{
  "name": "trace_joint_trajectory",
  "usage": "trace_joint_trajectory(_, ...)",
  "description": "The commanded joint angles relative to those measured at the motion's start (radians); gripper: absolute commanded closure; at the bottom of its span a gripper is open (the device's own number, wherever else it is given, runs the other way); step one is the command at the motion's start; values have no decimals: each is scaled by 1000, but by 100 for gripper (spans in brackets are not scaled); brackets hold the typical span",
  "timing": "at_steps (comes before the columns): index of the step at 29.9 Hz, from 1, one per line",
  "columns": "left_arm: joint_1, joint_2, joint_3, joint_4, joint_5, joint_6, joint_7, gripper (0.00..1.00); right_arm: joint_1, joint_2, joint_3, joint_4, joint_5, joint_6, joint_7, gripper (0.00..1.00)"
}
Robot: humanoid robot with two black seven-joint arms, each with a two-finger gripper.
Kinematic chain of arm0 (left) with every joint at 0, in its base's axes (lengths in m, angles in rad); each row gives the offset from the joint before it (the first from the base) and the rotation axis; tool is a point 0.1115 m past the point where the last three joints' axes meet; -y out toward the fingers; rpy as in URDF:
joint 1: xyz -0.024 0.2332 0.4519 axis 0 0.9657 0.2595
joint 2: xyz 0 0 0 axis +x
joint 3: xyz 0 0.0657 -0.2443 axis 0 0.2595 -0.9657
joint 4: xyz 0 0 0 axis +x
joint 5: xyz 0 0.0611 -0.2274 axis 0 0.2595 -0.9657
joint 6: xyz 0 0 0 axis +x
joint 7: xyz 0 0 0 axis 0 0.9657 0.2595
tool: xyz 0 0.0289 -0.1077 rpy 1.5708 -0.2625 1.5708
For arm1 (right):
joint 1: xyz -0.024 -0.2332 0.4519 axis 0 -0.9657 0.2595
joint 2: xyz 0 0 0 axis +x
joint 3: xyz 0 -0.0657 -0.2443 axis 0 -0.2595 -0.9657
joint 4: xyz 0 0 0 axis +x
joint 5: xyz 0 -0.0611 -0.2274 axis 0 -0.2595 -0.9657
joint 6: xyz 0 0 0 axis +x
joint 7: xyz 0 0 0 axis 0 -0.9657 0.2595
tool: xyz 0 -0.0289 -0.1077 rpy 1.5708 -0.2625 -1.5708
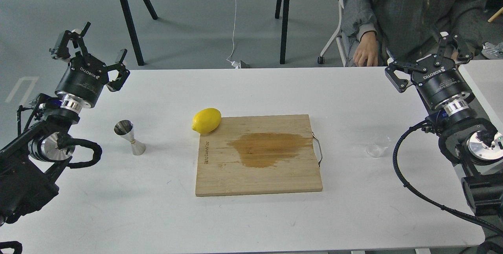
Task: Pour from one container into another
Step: 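Move the left gripper down toward the metal jigger beside the board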
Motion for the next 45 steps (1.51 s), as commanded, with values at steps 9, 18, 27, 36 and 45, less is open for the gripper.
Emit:
trace_joint_trajectory(9,3,13,-2,-7,1,0,0,0,-1,1,0,-1,0,0,0,1)
trace_joint_trajectory(18,0,160,1,0,12,0,0,0,-3,-1,6,2,1,0,2,1)
trace_joint_trajectory(27,-45,361,-7,-23,417,0,0,0,-3,1,6,11,2,0,2,1)
trace_joint_trajectory(36,-34,475,7,-355,917,0,0,0,-1,-3,6,9,2,0,2,1)
trace_joint_trajectory(45,20,470,214,-458,1124,571,0,0,-3,-3,1,6,0,0,2,1)
